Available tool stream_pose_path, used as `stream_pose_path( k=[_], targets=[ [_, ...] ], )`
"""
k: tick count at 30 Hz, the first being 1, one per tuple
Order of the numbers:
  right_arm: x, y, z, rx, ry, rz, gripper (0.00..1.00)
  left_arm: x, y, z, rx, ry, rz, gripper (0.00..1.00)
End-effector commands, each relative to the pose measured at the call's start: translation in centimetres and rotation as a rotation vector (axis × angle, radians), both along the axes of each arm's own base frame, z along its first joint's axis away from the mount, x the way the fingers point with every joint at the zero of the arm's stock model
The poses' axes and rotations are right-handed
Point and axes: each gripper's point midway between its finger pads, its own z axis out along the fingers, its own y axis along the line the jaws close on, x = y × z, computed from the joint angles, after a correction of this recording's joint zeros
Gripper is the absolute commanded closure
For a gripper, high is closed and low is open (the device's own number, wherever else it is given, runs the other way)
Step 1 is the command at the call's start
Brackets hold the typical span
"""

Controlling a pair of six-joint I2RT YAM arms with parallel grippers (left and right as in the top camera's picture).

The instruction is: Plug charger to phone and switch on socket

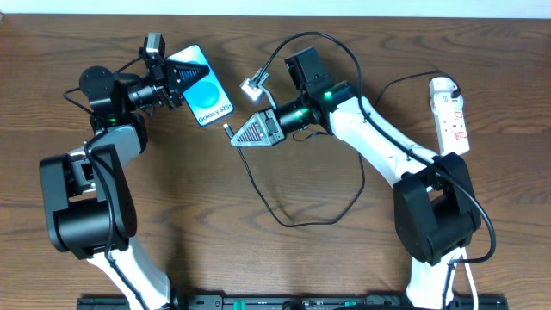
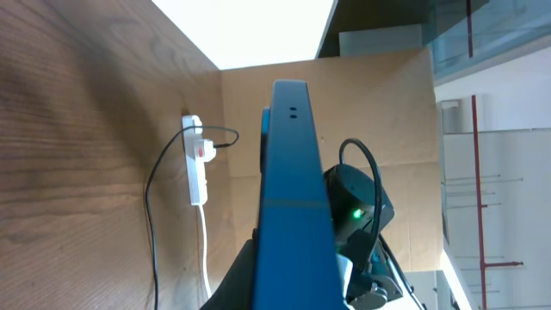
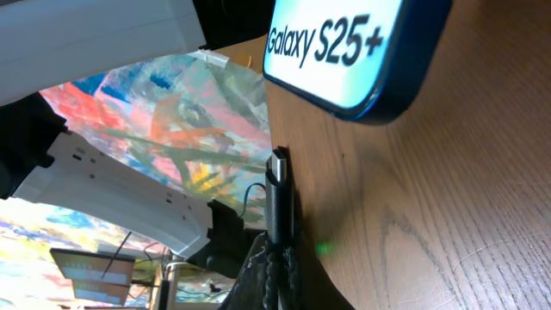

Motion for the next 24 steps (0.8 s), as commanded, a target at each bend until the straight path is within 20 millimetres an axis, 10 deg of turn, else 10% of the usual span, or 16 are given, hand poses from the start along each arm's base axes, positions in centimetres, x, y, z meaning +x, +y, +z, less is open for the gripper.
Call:
stream_pose_path(
  k=[1, 24],
  targets=[
    [-0.2, 0.2, 1.0, 0.015, -0.004, 0.007, 0.99, 0.4, 0.0, 1.1, 0.001, -0.028, 0.009, 0.93],
    [0.8, 0.3, 0.5, -0.028, 0.012, -0.046, 0.99, 0.2, -1.6, 1.1, -0.002, -0.024, -0.023, 0.93]
  ],
)
